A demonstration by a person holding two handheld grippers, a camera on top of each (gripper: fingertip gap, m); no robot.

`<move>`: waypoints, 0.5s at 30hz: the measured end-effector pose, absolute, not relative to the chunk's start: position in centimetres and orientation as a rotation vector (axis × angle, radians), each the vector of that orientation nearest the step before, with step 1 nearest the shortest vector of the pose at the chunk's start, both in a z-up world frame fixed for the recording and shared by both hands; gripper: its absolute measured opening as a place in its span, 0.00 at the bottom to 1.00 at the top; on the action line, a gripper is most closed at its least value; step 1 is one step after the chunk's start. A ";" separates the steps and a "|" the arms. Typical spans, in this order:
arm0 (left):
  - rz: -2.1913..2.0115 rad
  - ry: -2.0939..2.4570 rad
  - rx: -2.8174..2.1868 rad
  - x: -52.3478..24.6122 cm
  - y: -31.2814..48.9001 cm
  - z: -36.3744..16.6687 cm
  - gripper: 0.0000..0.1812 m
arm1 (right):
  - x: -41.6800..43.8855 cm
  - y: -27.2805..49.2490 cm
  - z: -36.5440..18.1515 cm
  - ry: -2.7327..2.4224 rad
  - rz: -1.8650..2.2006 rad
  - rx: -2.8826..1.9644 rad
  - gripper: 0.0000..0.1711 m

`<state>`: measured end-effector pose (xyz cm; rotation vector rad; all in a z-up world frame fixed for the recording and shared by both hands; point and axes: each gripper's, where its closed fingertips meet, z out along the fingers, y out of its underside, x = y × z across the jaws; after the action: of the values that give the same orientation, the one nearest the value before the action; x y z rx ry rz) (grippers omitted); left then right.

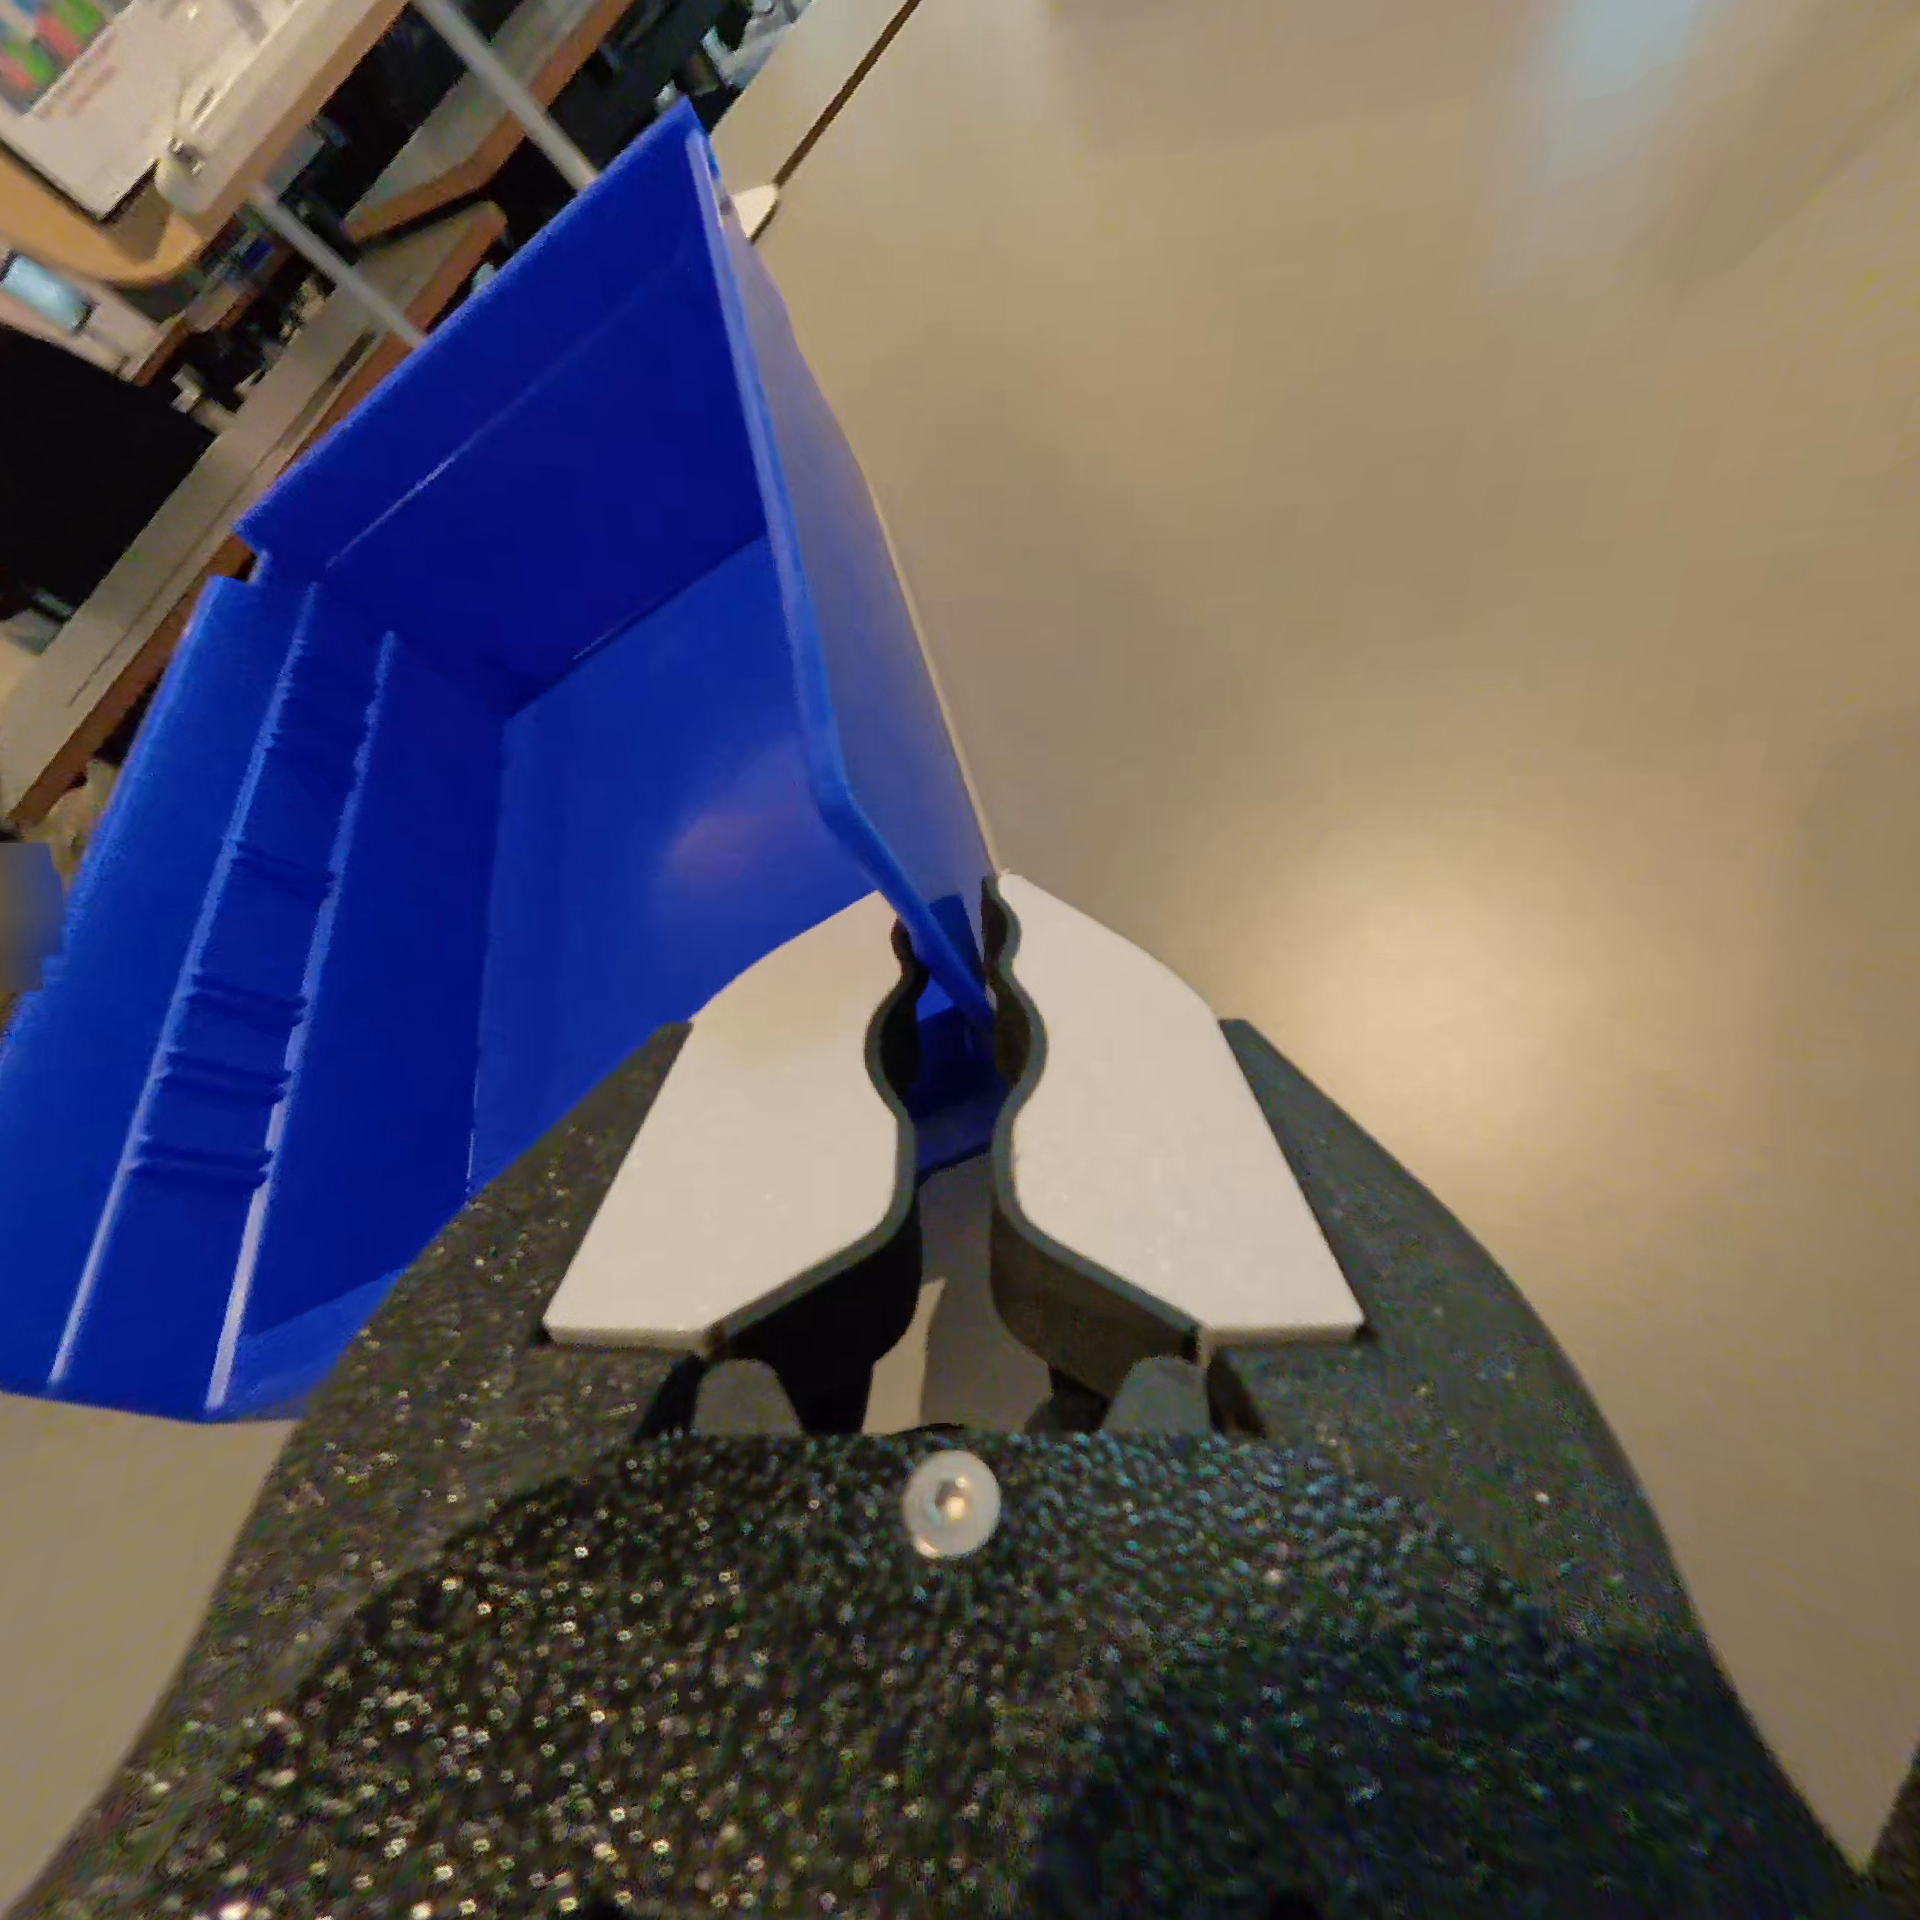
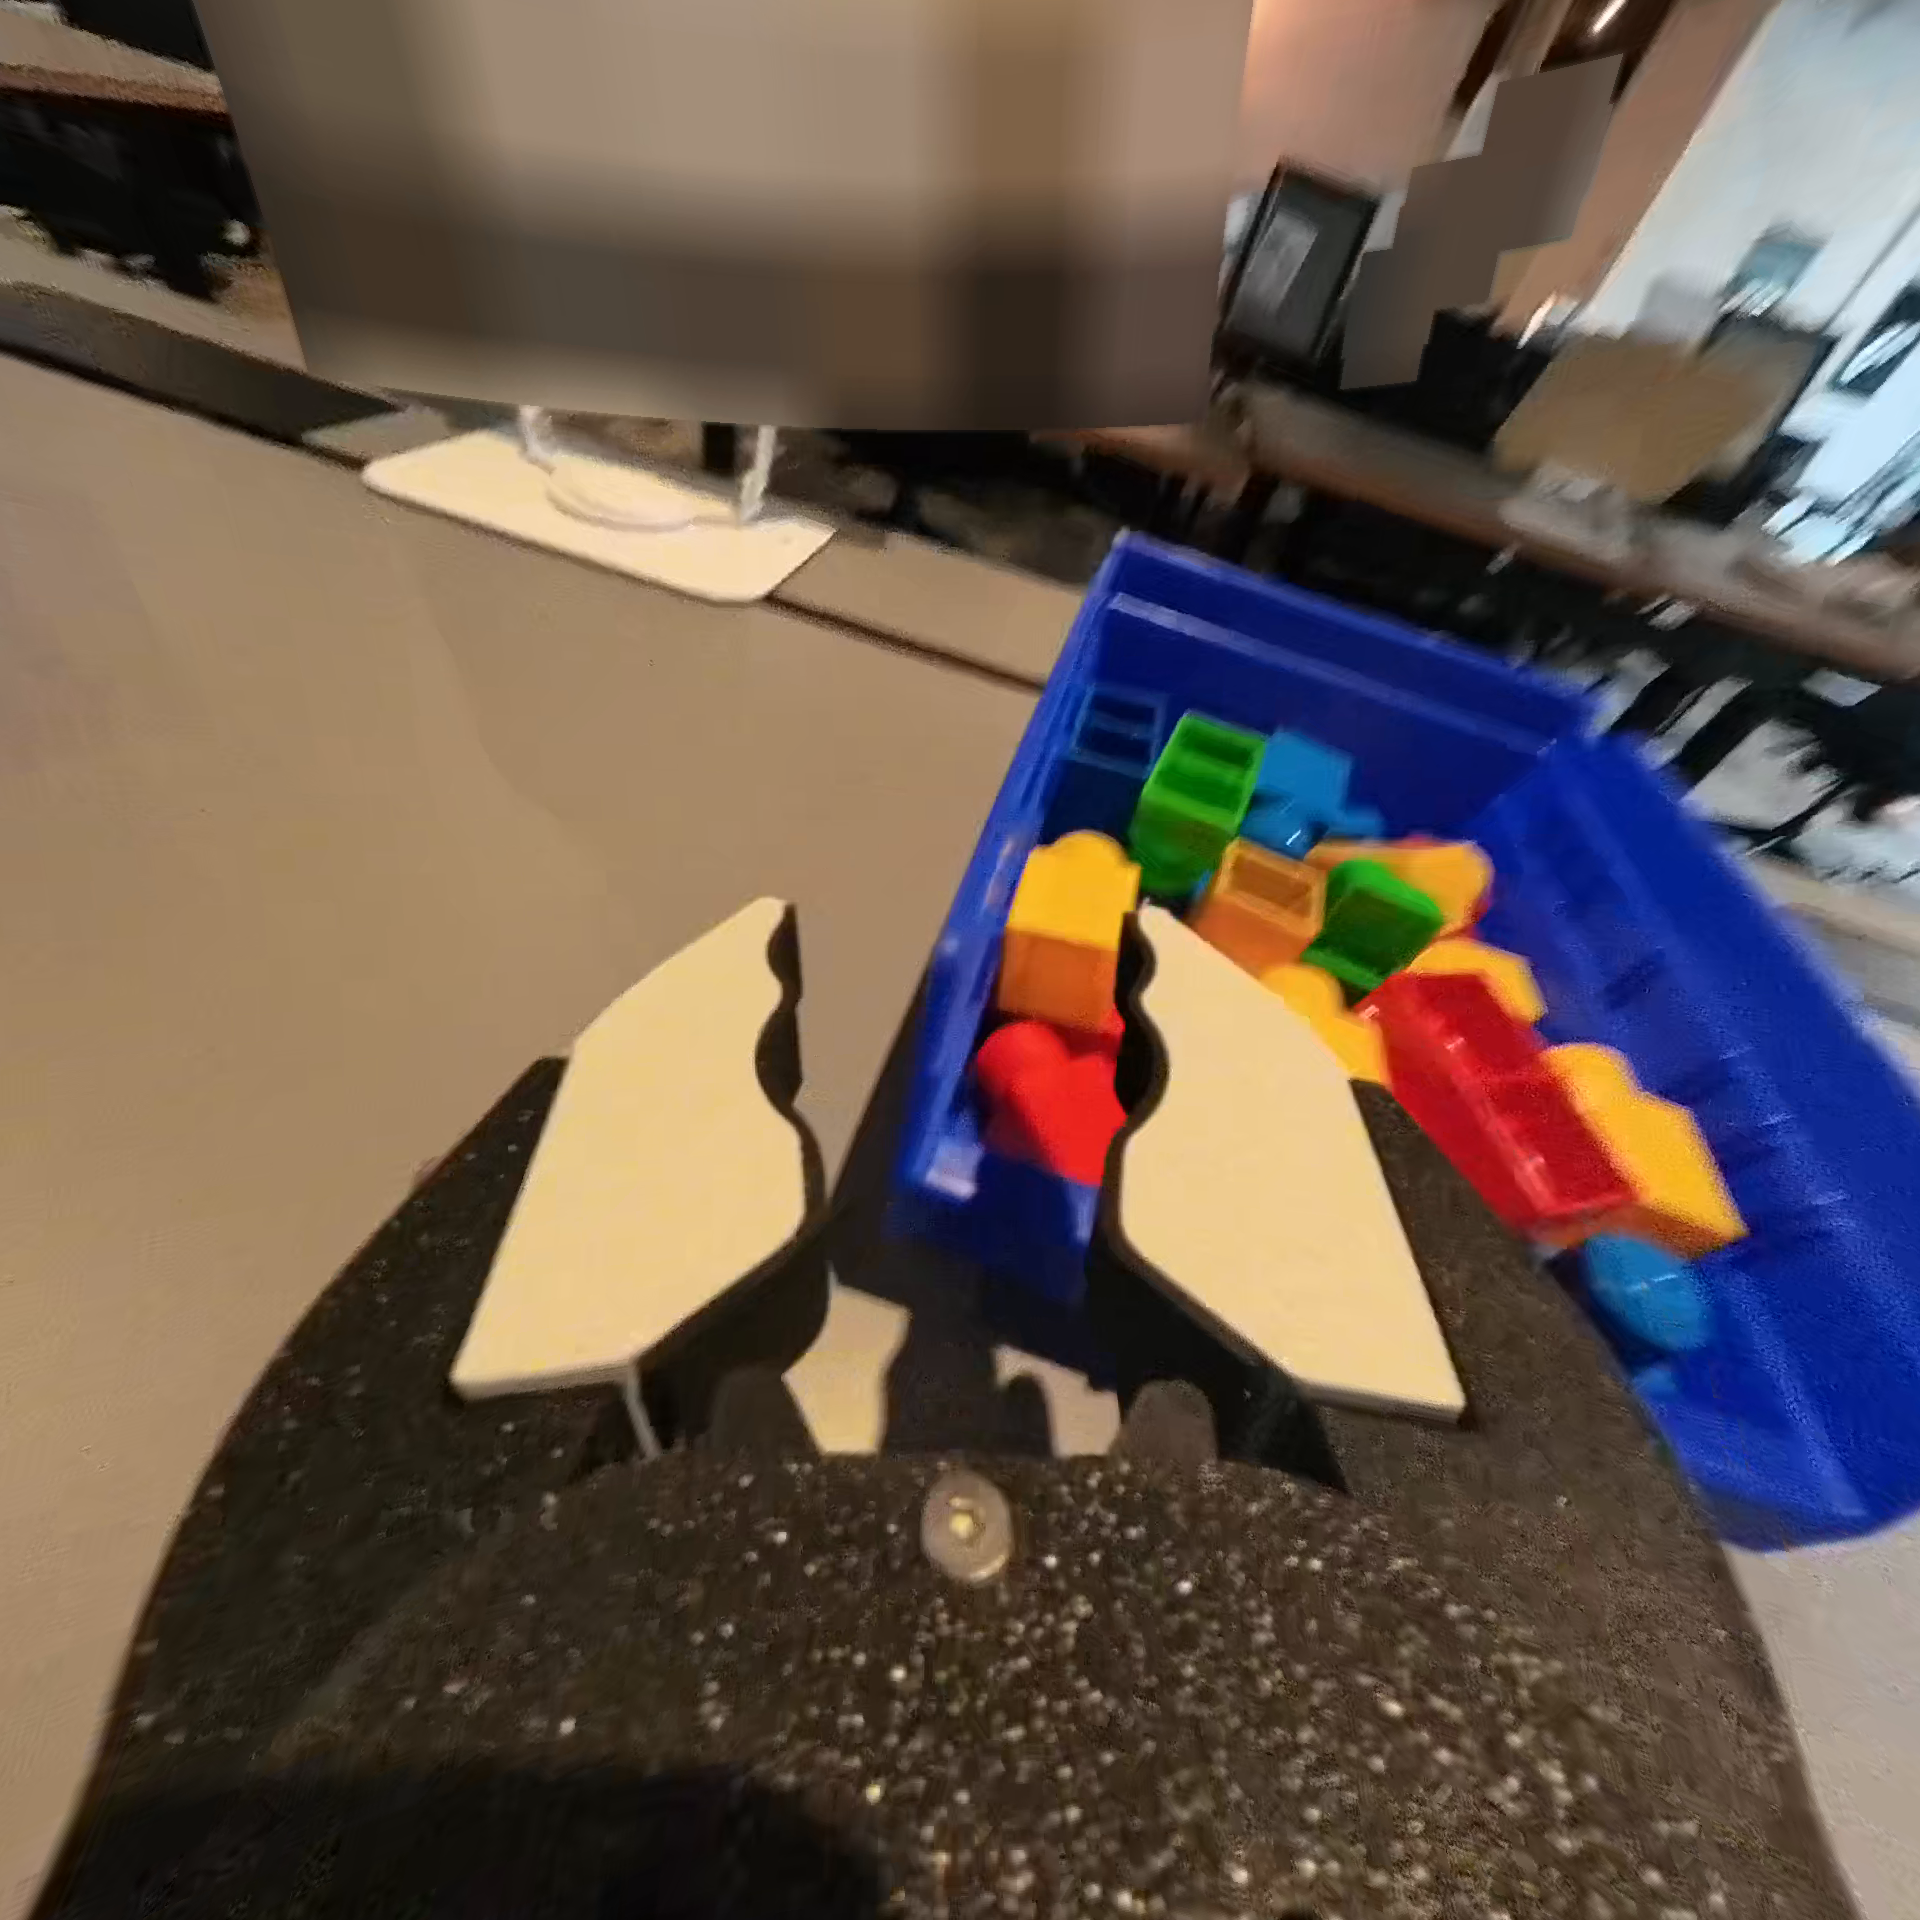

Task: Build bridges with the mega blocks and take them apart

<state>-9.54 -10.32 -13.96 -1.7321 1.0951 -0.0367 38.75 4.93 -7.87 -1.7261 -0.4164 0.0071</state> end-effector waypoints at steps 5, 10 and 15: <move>-0.153 1.212 -1.657 -7.5 -11.8 -14.0 0.04 | 38.6 5.0 -10.3 -0.418 0.079 -1.843 0.32; -0.266 1.324 -1.575 -5.8 -13.6 -14.0 0.04 | 38.8 5.3 -11.5 -0.440 0.053 -1.904 0.13; -0.372 1.425 -1.493 -4.4 -15.6 -13.9 0.04 | 38.9 5.4 -11.6 -0.449 0.106 -1.907 0.07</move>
<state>-4.38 -15.58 -13.93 -1.4932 1.4251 -0.3718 38.85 5.44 -11.60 -1.9066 -0.4488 0.1061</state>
